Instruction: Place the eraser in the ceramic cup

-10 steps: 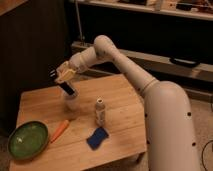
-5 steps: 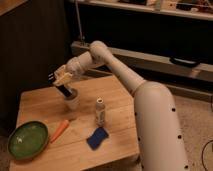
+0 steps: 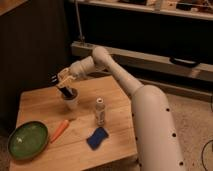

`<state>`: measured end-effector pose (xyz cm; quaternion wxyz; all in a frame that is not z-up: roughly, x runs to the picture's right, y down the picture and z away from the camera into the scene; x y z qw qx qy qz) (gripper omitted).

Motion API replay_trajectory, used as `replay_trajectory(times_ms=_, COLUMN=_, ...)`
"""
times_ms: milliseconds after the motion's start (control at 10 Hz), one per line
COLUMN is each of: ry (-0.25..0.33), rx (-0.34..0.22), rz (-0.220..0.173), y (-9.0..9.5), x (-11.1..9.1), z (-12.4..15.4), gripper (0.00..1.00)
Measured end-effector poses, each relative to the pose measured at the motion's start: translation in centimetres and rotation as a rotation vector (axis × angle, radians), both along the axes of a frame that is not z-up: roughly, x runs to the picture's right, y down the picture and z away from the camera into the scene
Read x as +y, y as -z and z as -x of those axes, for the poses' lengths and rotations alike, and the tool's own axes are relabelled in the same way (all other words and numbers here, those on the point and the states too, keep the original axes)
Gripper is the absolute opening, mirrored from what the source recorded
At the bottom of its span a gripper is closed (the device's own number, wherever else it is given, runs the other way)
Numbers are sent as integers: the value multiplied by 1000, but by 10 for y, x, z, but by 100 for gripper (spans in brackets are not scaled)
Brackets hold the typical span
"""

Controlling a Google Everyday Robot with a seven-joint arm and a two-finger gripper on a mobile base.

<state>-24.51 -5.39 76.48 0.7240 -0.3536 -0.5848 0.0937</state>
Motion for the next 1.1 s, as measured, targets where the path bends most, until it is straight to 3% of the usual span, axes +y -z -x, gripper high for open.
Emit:
replay_trajectory(times_ms=500, ry=-24, rx=11, rz=21, y=-20, x=3, z=-20, gripper=76)
replay_trajectory(times_ms=700, ry=-40, rx=21, rz=39, y=-28, x=2, z=-35, gripper=80)
replay_trajectory(times_ms=1100, ry=-36, rx=20, rz=42, y=-28, x=3, z=-34, gripper=80)
